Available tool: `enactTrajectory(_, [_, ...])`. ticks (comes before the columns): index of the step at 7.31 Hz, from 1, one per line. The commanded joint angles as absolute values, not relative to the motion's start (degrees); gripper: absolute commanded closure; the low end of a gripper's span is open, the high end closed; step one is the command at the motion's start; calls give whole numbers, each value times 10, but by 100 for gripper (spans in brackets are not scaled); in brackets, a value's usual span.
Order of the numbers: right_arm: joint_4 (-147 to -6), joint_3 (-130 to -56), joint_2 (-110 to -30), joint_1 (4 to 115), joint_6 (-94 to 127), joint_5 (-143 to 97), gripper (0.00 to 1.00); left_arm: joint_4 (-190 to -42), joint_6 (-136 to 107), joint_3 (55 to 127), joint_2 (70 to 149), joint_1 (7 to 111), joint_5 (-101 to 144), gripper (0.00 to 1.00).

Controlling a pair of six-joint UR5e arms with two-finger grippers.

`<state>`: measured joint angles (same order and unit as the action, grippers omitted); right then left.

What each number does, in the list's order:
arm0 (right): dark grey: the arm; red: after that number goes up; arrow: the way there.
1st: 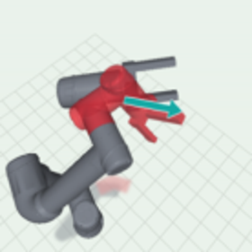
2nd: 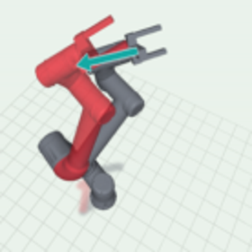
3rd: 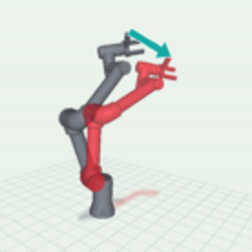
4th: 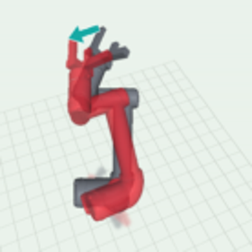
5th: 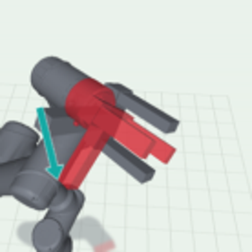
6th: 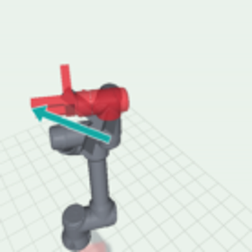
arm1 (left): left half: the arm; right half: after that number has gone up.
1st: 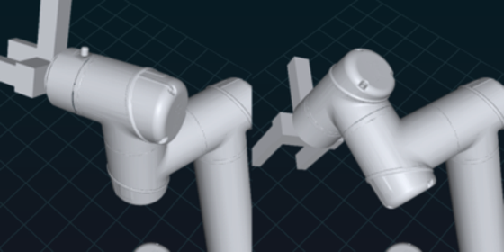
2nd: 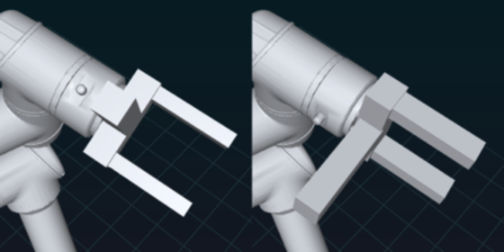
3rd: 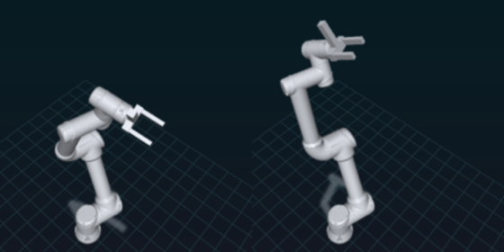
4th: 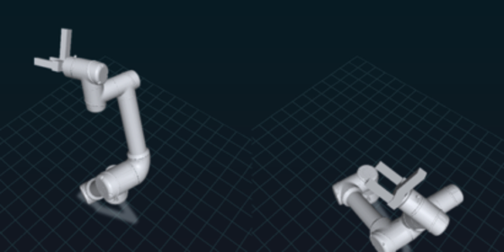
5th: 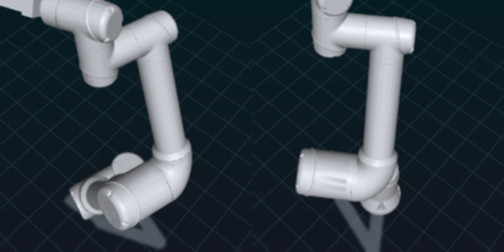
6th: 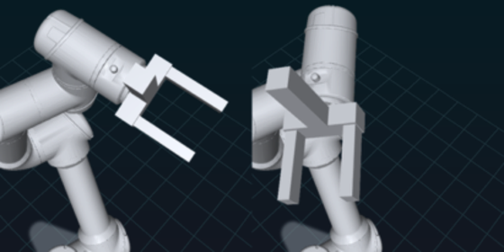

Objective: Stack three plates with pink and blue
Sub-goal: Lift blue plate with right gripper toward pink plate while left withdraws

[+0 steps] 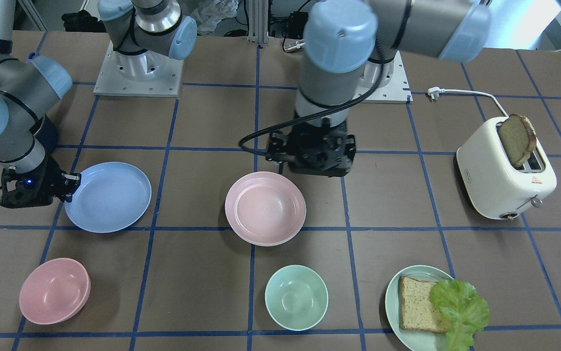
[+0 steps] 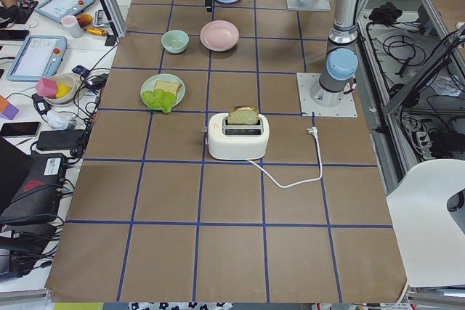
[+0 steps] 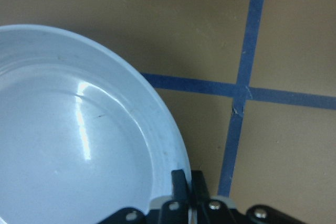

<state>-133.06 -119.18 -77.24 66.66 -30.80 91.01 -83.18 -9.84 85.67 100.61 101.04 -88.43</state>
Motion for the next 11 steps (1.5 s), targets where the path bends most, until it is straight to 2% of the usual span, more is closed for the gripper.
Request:
enactTrajectory(1, [-1286, -1157, -773, 667, -304, 887, 100, -927, -64, 862, 922, 932, -880, 0])
enactTrajectory(3, [-1213, -1108, -774, 672, -275, 857, 100, -935, -41, 862, 871, 923, -889, 0])
enactTrajectory(8, [-1165, -1038, -773, 798, -69, 831, 100, -892, -37, 870, 880, 898, -885, 0])
enactTrajectory(11, [-1165, -1008, -772, 889, 86, 809, 100, -925, -35, 866, 873, 878, -885, 0])
